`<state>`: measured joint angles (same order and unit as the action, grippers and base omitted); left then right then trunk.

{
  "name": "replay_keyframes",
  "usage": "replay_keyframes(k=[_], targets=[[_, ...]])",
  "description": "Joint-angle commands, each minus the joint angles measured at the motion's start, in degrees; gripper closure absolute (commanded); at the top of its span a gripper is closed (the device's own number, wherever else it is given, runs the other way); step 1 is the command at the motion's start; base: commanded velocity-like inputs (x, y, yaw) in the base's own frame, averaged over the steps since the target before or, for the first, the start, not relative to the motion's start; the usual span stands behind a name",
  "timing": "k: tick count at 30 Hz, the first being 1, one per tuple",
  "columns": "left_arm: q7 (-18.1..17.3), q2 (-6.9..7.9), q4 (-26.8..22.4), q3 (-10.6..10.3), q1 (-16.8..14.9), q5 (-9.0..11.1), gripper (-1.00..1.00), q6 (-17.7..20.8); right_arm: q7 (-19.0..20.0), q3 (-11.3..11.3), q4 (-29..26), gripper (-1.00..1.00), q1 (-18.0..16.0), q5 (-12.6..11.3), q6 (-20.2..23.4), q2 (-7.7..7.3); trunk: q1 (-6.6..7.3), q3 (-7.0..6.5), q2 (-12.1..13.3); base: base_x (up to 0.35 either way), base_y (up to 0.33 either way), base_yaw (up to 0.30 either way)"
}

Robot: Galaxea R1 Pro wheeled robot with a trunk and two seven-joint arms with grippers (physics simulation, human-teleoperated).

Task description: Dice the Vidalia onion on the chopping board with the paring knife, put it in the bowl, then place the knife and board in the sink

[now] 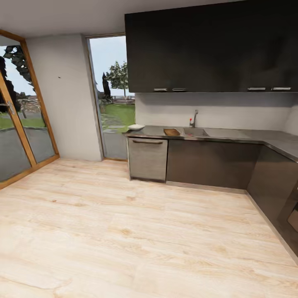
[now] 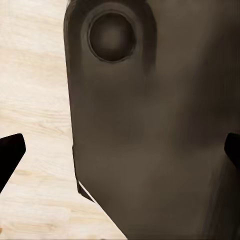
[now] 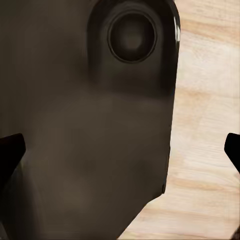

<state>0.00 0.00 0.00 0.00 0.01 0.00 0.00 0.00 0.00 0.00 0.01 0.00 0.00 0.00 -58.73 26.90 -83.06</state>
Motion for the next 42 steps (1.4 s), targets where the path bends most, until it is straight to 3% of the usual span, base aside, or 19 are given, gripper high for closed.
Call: replay_keyframes(k=[1, 5, 15, 34, 41, 42], targets=[[0.1, 0.33, -0.3, 0.1, 0.3, -0.3, -1.0, -0.3, -0.2, 0.2, -0.3, -1.0, 0.0, 0.3, -0.3, 0.33, 0.0, 0.03, 0.0, 0.0, 0.0, 0.0], [0.1, 0.88, -0.8, 0.1, 0.3, -0.5, -1.0, -0.4, -0.2, 0.2, -1.5, -1.0, 0.0, 0.3, -0.3, 1.44, 0.0, 0.03, 0.0, 0.0, 0.0, 0.0], [0.1, 2.23, -1.4, 0.2, 0.3, -0.5, -1.0, -0.4, -0.2, 0.2, -3.8, -1.0, 0.0, 0.3, -0.4, 2.05, 0.0, 0.03, 0.0, 0.0, 0.0, 0.0], [0.4, 2.44, -6.6, 0.8, 0.3, 0.5, -1.0, -0.3, -0.6, 0.1, -9.5, -1.0, 0.0, 0.3, -6.0, 1.5, 0.0, 0.03, 0.0, 0.0, 0.0, 0.0], [1.9, 2.12, -8.9, 1.0, 0.3, 1.4, -1.0, -0.4, -0.9, 0.1, -11.8, -1.0, 0.0, 0.3, -7.3, -0.26, 0.0, 0.03, 0.0, 0.0, 0.0, 0.0], [3.2, 2.08, -36.2, 1.0, 0.3, 1.4, -1.0, -0.4, -0.9, 0.1, -38.8, -1.0, 0.0, 0.3, -7.4, -0.37, 0.0, 0.03, 0.0, 0.0, 0.0, 0.0]])
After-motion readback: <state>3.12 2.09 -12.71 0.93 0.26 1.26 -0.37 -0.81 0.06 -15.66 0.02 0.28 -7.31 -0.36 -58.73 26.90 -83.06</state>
